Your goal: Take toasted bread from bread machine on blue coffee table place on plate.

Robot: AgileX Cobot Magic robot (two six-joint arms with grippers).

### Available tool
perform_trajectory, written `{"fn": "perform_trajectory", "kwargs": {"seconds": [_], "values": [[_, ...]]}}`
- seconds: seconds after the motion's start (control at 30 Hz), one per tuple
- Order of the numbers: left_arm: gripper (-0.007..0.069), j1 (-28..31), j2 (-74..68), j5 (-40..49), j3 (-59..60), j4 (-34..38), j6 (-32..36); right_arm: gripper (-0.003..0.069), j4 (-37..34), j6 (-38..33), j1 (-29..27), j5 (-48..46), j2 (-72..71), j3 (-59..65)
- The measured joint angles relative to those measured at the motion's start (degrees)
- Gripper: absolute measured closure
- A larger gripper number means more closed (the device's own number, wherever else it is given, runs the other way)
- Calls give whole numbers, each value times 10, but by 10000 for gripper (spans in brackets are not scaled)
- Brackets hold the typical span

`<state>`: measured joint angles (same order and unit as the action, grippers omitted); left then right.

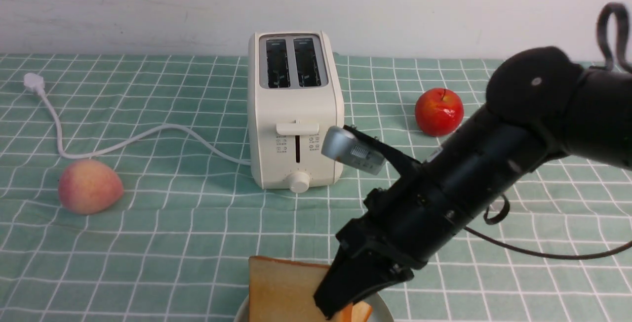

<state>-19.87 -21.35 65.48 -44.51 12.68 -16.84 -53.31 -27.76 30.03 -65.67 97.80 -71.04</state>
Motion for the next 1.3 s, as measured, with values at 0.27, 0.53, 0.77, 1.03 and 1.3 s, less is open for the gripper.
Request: {"fn": "perform_trajectory", "kwargs": {"seconds": [0.27,0.53,0.77,1.03,1.3], "values": [[638,0,0,22,0,2,-1,293,45,12,0,64,24,-1],[638,0,0,0,0,2,-1,138,266,112,0,45,9,-65],[638,0,0,-12,0,-9,-1,470,474,292,-1,-15,-141,-144],[638,0,0,-17,0,-32,-1,676,623,412,-1,20,-419,-96],[638,0,0,-49,0,-35,-1,675,714,468,-1,211,-740,151]]}}
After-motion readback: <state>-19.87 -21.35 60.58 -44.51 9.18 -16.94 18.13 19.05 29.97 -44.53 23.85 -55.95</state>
